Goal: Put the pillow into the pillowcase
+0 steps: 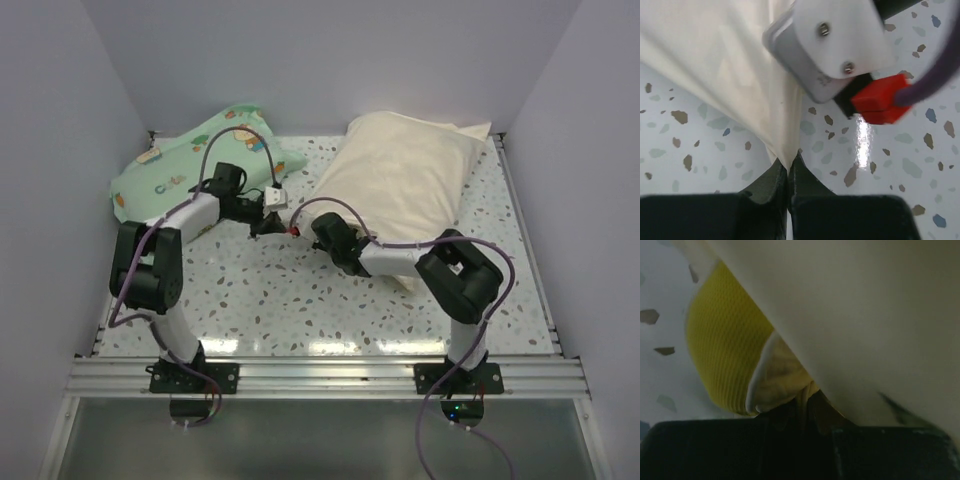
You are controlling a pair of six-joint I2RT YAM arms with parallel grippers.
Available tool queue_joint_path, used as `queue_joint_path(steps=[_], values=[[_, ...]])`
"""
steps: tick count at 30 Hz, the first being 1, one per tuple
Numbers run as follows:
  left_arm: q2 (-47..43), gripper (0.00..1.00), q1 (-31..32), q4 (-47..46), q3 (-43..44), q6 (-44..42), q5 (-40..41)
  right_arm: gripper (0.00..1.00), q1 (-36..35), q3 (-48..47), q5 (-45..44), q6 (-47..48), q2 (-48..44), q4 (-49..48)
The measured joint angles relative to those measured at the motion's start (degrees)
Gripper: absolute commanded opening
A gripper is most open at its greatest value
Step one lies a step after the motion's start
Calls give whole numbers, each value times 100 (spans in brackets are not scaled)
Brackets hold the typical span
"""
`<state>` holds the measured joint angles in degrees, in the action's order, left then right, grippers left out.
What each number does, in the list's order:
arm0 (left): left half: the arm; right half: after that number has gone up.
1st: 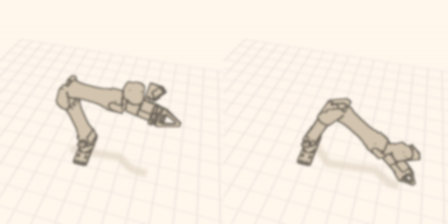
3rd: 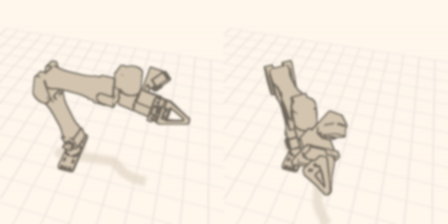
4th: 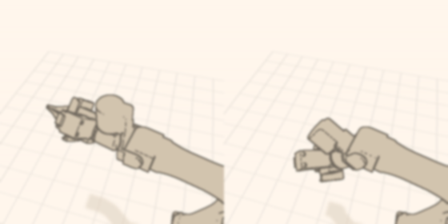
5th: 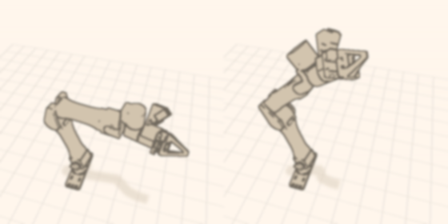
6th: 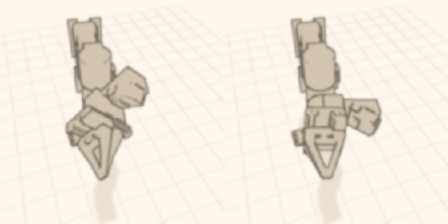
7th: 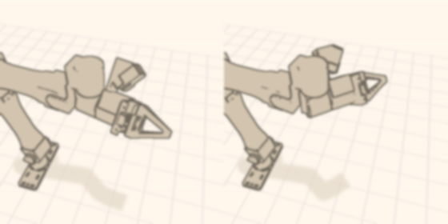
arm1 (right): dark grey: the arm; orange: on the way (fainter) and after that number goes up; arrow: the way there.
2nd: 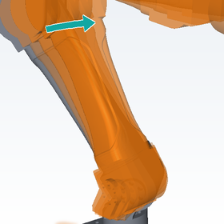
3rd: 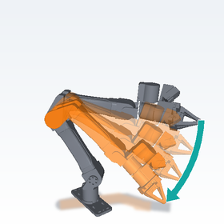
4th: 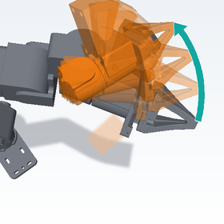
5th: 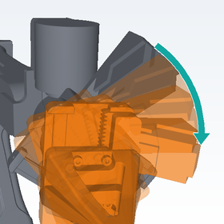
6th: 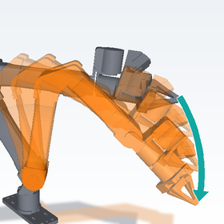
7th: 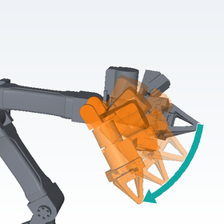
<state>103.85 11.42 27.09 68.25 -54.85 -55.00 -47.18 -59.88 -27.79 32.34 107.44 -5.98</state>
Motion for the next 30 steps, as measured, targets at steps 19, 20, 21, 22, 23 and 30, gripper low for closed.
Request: queue_joint_path(steps=[19,20,21,22,23,30], values=[[-2041,78,-555,-337,-962,1204,951,83,374,-1067,2684,-1794,-3244,3294],[-2234,95,-341,-481,-977,1211,1193,83,544,-1060,2826,-1869,-3558,3412],[-2420,100,-74,-662,-1012,1180,1440,84,774,-1034,3012,-1941,-3884,3504],[-2573,100,214,-807,-1045,1198,1620,84,1045,-964,3123,-2026,-4240,3615],[-2704,100,549,-944,-1095,1202,1794,85,1259,-879,3198,-2105,-4507,3716],[-2321,100,3521,-1974,-1357,953,3810,86,2837,-308,3510,-2677,-4824,4509]])
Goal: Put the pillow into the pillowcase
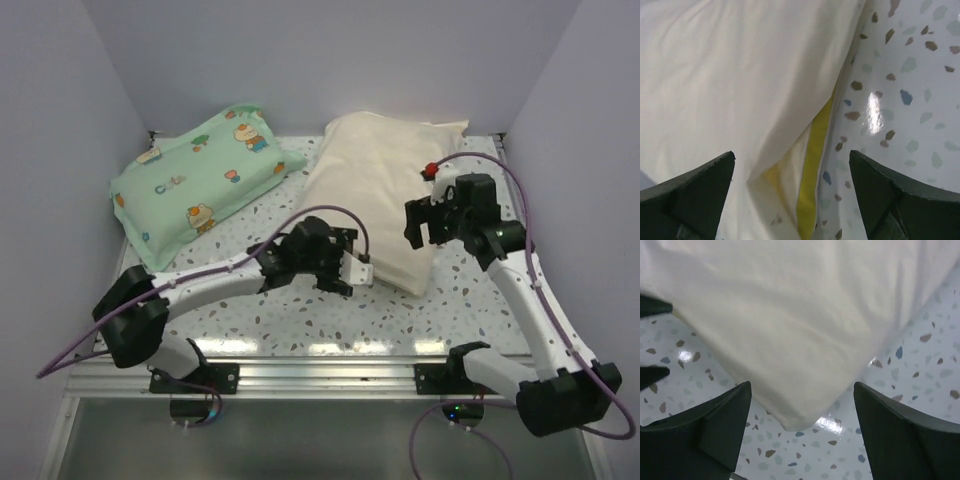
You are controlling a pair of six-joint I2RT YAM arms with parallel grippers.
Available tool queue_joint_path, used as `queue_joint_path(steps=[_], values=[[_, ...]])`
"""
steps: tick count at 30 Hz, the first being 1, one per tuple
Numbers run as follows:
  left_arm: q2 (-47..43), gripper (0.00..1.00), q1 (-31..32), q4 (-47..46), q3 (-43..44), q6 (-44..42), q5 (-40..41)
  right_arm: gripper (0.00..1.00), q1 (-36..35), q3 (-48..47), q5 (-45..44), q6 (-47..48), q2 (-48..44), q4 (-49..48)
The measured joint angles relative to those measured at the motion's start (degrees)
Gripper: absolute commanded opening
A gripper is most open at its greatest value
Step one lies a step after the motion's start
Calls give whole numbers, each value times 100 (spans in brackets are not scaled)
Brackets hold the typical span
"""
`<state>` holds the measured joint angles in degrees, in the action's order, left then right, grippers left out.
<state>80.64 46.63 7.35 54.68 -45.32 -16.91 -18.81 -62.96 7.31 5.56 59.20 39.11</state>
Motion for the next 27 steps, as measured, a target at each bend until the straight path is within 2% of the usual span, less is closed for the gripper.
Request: queue_joint_path(steps=[4,9,11,12,13,14,18,22,24,27], values=[[1340,100,1257,-612,378,-251,1060,87,1493,24,422,-295,802,315],[2717,99,1768,-1410,846,-732,2074,87,3056,-175,964,-466,1283,664],[3067,69,1779,-1665,920,-872,2352,86,3436,-358,1102,-459,1305,717],[3241,48,1777,-1770,990,-966,2492,86,3567,-461,1178,-448,1309,730],[3381,4,1775,-1836,1088,-999,2616,86,3661,-566,1231,-444,1320,734],[3477,0,1766,-1873,1178,-1025,2715,85,3711,-636,1285,-433,1333,732],[3506,0,1635,-1637,1561,-761,2660,79,3759,-769,1652,-181,1443,776],[3545,0,1211,-758,2771,26,2175,79,3757,-739,2179,197,1609,1086],[3560,0,872,-612,3521,468,1834,79,3757,-706,2448,389,1628,1296],[3488,0,505,-455,4159,826,1384,78,3757,-706,2931,767,1563,1617]])
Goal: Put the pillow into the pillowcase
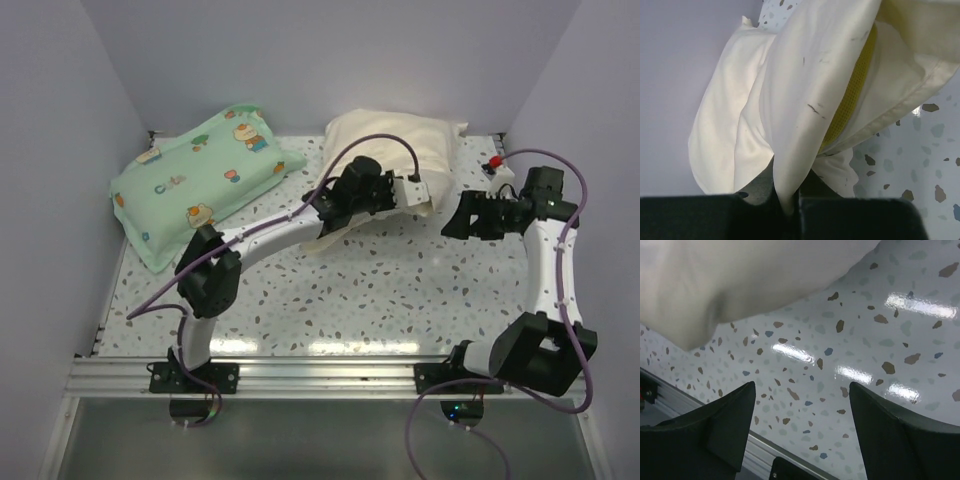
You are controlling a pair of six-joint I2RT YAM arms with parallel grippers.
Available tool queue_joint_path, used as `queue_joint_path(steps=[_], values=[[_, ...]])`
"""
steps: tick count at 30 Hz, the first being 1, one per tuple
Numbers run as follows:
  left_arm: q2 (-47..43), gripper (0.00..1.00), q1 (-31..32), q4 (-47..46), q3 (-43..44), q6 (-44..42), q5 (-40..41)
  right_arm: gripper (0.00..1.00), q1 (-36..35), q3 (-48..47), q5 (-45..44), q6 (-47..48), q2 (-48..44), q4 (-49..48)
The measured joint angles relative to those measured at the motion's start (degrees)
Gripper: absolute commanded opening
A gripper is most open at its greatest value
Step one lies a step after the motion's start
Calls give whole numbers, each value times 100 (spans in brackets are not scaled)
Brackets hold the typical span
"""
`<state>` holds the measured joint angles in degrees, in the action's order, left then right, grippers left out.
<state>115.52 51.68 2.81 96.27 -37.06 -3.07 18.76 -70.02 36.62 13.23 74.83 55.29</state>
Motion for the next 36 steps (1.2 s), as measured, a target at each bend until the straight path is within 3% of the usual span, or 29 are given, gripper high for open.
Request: queue_joint_path(steps=[2,3,4,8,9,12,16,18,22,26,30,34,36], values=[[-136,29,-168,219,149,52,-275,74,0,0,260,232,-146,125],[-197,52,-219,334,164,96,-409,72,0,2,361,334,-251,153],[-229,60,-229,428,162,131,-533,70,0,4,415,435,-358,168],[-223,73,-168,782,-98,509,-916,62,-4,103,308,920,-647,348],[-234,80,-164,879,-214,603,-1025,59,-2,188,168,1067,-686,409],[-544,85,-293,1145,-1045,1051,-1447,59,-2,503,-396,1578,-737,719],[-1884,90,-914,1589,-2629,1416,-1576,67,-166,785,-1174,2107,-721,1067],[-2540,91,-1316,1808,-2973,1510,-1574,76,-444,905,-1482,2306,-649,1211],[-3512,92,-2243,1930,-3370,1554,-1598,84,-1499,1394,-2079,2490,-614,1154],[-3720,92,-3016,2094,-3884,1552,-1663,88,-2608,1904,-2623,2474,-520,894],[-3600,94,-3523,2321,-4188,1554,-1777,89,-2844,1943,-2885,2382,111,407],[-3580,96,-3624,2332,-4297,1547,-1912,83,-3056,1943,-2959,2050,837,-201],[-3580,96,-3622,2291,-4347,1543,-1998,56,-3134,1952,-2959,1882,1106,-509]])
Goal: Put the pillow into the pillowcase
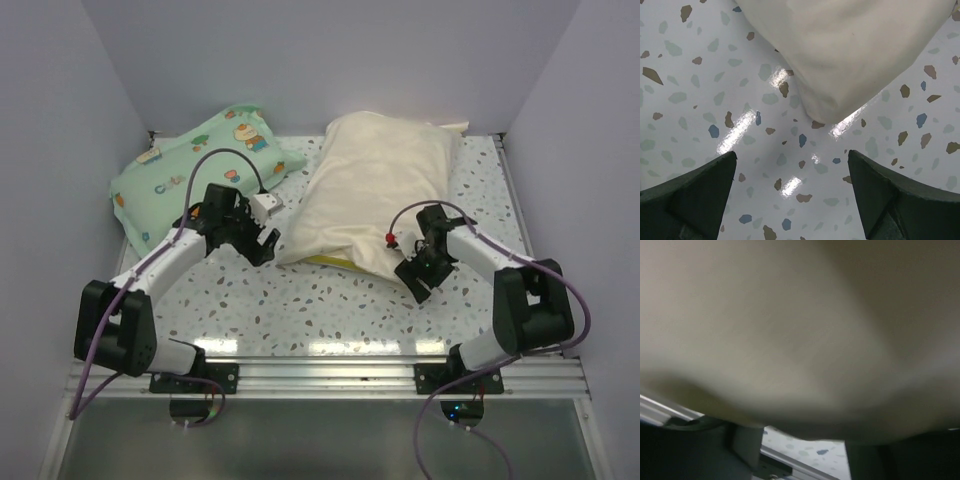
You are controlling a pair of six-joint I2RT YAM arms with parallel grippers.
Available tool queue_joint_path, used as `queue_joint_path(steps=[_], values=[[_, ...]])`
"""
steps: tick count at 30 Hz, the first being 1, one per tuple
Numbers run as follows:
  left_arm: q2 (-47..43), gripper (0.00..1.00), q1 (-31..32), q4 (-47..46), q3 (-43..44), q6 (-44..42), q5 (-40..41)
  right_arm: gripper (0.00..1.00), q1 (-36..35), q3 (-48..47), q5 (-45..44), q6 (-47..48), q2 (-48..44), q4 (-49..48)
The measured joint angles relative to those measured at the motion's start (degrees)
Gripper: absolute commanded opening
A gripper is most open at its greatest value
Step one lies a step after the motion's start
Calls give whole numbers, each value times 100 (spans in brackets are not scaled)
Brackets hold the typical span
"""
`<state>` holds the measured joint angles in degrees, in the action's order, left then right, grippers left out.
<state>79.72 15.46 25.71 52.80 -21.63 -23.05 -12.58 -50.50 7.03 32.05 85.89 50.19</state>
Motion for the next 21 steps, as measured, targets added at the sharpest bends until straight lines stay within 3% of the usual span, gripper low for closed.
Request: queue_joint_path(steps=[2,3,4,10,14,18,20,21], values=[[13,96,-2,-50,-52,-17,-74,33,-44,35,-46,-173,153,-282],[28,96,-2,-92,-83,-33,-109,7,-50,50,-66,-251,190,-389],[44,96,-2,-146,-122,-44,-162,0,-50,81,-129,-308,188,-494],[376,97,46,-549,-457,-94,-673,0,-24,205,-363,-501,-535,-597],[789,100,356,-791,-557,-157,-671,0,35,184,-481,-435,-1626,-468],[1049,99,807,-1154,-647,-136,-372,0,55,2,-448,-387,-1888,-308],[1235,89,1003,-1388,-649,-94,-162,0,55,-39,-404,-385,-1843,-225],[1300,78,1054,-1526,-619,-28,-66,0,59,-63,-363,-387,-1832,-166]])
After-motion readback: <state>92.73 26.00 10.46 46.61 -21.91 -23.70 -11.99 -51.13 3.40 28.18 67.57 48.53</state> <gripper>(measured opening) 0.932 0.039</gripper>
